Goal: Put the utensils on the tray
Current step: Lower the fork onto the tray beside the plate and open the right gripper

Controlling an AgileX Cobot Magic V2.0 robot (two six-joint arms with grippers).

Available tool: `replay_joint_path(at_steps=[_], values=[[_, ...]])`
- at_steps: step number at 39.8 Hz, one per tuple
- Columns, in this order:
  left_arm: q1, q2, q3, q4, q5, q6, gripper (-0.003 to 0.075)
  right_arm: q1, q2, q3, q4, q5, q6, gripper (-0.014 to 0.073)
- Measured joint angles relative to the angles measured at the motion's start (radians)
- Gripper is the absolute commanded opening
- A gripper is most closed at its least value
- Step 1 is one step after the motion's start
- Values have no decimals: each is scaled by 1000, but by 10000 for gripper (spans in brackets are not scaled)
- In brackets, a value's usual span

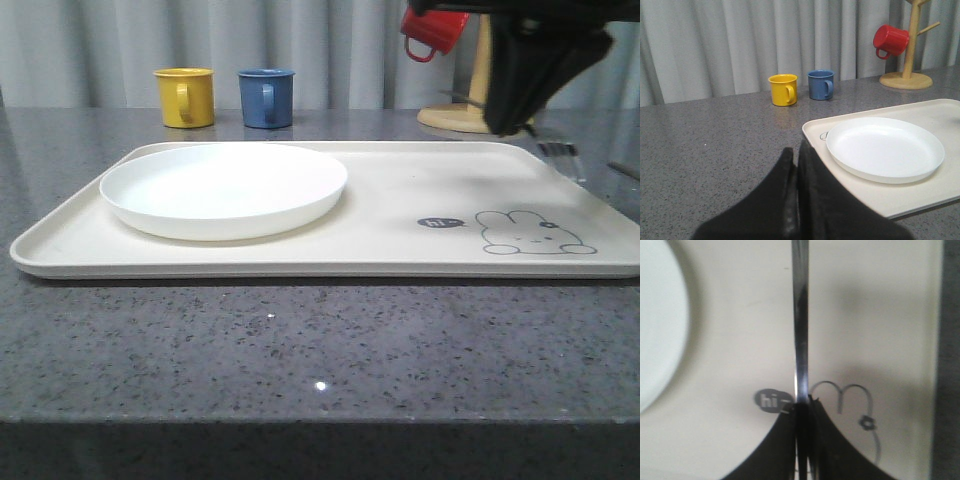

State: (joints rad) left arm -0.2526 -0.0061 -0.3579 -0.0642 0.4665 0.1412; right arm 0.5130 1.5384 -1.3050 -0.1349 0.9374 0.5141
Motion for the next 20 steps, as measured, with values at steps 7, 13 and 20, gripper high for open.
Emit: replay_joint_path(at_steps=[7, 13, 20], values=[[0, 0, 0, 0, 0, 0, -18, 75, 124, -109, 0, 24, 87, -36], [0, 0, 0, 0, 0, 0, -18, 79, 190, -150, 2, 34, 163, -36], [0, 0, 0, 0, 0, 0, -18, 79, 235, -155, 0, 34, 196, -36]])
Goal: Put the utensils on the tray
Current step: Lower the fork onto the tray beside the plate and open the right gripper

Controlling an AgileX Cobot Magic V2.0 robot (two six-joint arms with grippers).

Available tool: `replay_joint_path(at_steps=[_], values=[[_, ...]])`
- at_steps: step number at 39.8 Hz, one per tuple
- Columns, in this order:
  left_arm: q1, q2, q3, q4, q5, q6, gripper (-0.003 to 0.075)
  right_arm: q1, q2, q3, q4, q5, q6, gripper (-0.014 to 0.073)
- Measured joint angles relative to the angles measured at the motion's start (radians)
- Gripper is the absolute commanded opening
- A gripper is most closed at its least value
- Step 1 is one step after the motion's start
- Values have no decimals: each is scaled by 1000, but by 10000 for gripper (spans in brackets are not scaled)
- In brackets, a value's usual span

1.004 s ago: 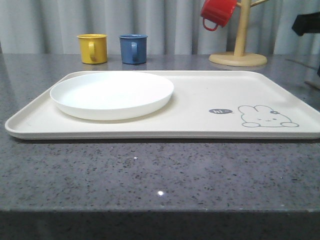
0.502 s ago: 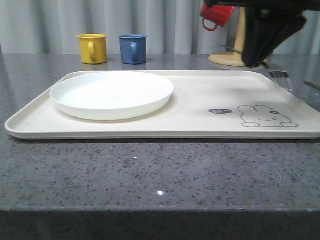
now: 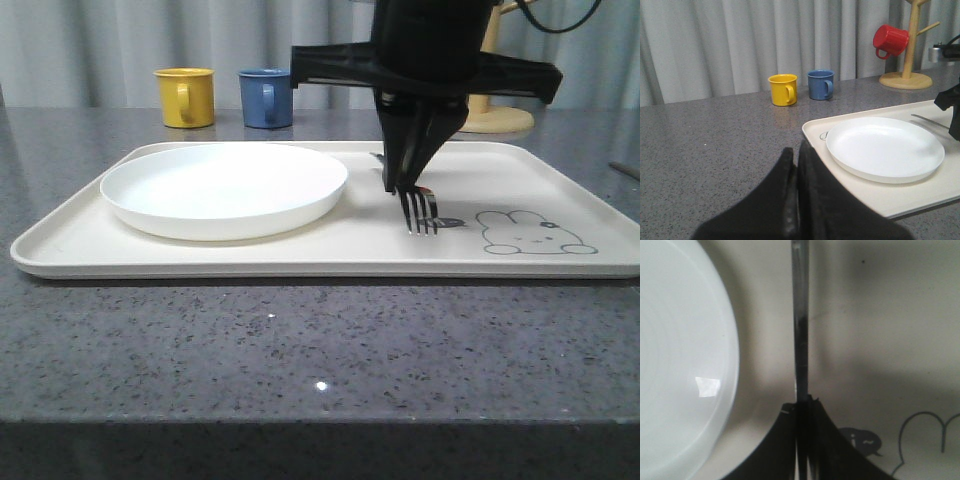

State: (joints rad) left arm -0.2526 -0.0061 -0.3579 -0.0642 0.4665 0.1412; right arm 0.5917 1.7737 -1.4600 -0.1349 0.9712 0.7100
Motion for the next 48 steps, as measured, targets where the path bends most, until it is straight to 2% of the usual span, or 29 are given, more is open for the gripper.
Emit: replay_joint_path(at_steps=[6, 15, 21, 42, 48], values=[[0, 0, 0, 0, 0, 0, -18, 0, 30, 0, 0, -2, 5, -18], [0, 0, 0, 0, 0, 0, -18, 0, 32, -2, 0, 0, 7, 188], [0, 0, 0, 0, 0, 0, -18, 0, 32, -2, 0, 0, 7, 281], [0, 0, 0, 0, 0, 0, -18, -5, -34, -35, -4, 77, 2, 293], [0, 0, 0, 0, 0, 0, -18, -49, -99, -36, -6, 132, -75, 293]])
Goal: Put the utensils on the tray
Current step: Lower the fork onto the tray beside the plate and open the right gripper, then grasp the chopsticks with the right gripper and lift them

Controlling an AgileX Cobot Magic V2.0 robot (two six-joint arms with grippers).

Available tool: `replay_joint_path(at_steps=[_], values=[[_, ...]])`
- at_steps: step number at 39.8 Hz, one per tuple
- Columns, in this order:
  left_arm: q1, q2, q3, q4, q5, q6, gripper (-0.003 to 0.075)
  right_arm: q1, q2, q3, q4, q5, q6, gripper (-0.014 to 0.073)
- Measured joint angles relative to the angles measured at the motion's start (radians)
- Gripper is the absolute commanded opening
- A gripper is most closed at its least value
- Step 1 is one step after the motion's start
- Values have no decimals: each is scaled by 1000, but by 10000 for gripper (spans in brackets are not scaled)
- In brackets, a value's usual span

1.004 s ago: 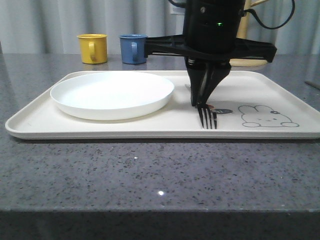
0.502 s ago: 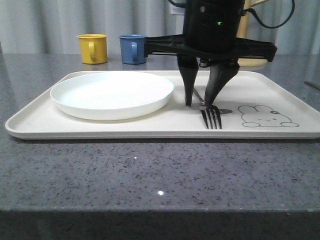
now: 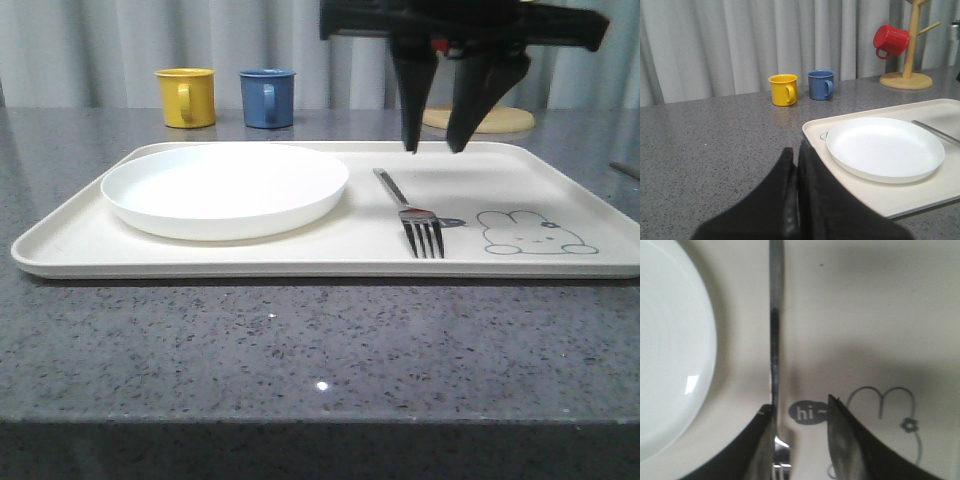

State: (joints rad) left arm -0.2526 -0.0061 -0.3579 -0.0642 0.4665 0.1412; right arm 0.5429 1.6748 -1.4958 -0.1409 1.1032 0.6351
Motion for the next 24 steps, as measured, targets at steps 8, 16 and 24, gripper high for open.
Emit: replay_joint_path(at_steps=[8, 16, 24], values=[[0, 0, 0, 0, 0, 0, -18, -109, -87, -1, 0, 75, -153, 293], [0, 0, 0, 0, 0, 0, -18, -297, -122, -1, 11, 126, -310, 293], [0, 0, 0, 0, 0, 0, -18, -499, -124, 32, 83, 126, -453, 293]])
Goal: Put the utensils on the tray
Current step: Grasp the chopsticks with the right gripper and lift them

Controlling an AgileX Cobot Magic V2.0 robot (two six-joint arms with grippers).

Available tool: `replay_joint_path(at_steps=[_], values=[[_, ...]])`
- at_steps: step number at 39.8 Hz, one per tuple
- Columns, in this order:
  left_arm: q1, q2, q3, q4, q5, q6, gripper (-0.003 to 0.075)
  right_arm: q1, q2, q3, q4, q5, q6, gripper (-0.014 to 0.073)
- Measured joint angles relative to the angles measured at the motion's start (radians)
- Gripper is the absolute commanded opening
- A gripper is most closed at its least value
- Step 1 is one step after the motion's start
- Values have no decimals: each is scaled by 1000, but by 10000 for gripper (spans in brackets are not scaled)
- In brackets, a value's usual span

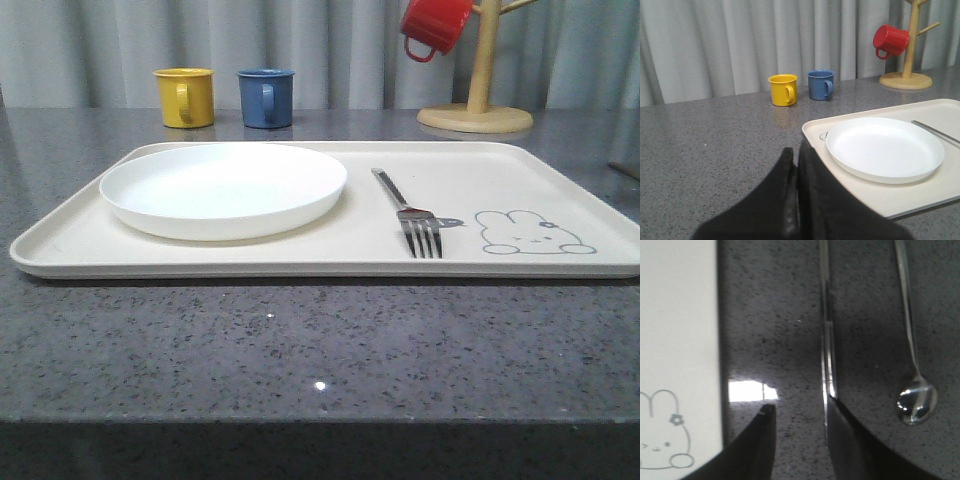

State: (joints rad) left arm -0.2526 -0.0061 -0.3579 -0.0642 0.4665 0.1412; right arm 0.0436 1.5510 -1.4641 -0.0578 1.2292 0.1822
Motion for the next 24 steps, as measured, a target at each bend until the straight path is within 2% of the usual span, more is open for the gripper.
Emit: replay_joint_path(at_steps=[8, 17, 24], values=[[0, 0, 0, 0, 0, 0, -18, -150, 2, 85, 72, -68, -131, 293], [0, 0, 0, 0, 0, 0, -18, -169, 54, 96, 109, -94, -206, 295], [0, 0, 0, 0, 0, 0, -18, -169, 117, 96, 143, -94, -248, 349]])
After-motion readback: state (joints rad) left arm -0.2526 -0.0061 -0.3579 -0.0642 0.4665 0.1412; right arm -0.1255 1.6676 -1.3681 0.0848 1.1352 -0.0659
